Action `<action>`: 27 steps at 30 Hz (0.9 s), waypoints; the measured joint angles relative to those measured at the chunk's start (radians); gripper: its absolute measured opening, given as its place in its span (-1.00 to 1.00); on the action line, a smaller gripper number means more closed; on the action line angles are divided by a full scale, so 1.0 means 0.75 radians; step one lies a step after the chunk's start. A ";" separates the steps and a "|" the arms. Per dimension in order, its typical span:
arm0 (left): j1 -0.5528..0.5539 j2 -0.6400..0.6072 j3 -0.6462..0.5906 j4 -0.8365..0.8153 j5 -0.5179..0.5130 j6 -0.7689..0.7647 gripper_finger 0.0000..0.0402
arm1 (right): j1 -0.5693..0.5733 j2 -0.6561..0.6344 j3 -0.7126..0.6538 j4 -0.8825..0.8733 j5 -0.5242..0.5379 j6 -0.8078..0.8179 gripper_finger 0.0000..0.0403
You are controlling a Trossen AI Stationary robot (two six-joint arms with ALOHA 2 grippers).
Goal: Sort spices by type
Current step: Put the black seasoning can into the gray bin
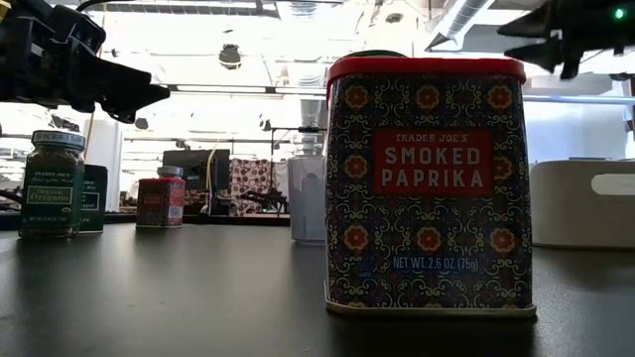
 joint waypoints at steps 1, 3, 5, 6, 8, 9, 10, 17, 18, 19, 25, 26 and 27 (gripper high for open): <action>0.000 0.000 0.000 0.000 0.000 0.000 0.01 | -0.001 0.035 0.041 -0.001 0.025 -0.035 0.60; 0.000 0.000 0.000 0.000 0.000 0.000 0.01 | 0.000 0.120 0.130 -0.002 0.066 -0.110 0.60; 0.000 0.000 0.000 0.000 0.000 0.000 0.01 | 0.000 0.225 0.233 -0.013 0.134 -0.165 0.60; 0.000 0.000 0.000 0.000 0.000 0.000 0.01 | 0.000 0.280 0.284 -0.027 0.182 -0.181 0.60; 0.000 0.000 0.000 0.000 0.000 0.000 0.01 | -0.001 0.393 0.392 -0.085 0.293 -0.185 0.60; 0.000 0.000 0.000 0.000 0.000 0.000 0.01 | -0.006 0.447 0.447 -0.126 0.344 -0.184 0.60; 0.000 0.000 0.000 0.000 0.000 0.000 0.01 | -0.017 0.499 0.503 -0.180 0.388 -0.181 0.60; 0.001 0.000 0.000 0.000 0.000 0.000 0.01 | -0.185 0.811 0.872 -0.631 0.507 0.190 0.60; 0.000 0.000 0.000 0.000 0.000 0.000 0.01 | -0.226 0.853 0.917 -0.696 0.507 0.257 0.60; 0.000 0.000 0.000 0.000 0.000 0.000 0.01 | -0.266 0.888 0.959 -0.756 0.506 0.314 0.60; 0.000 0.000 0.000 0.000 0.000 0.000 0.01 | -0.553 1.090 1.164 -1.130 0.322 0.583 0.60; 0.000 0.000 0.000 0.000 0.000 0.000 0.01 | -0.608 1.124 1.184 -1.180 0.268 0.619 0.60; 0.000 0.000 0.000 0.000 0.000 0.000 0.01 | -0.664 1.158 1.204 -1.225 0.215 0.652 0.60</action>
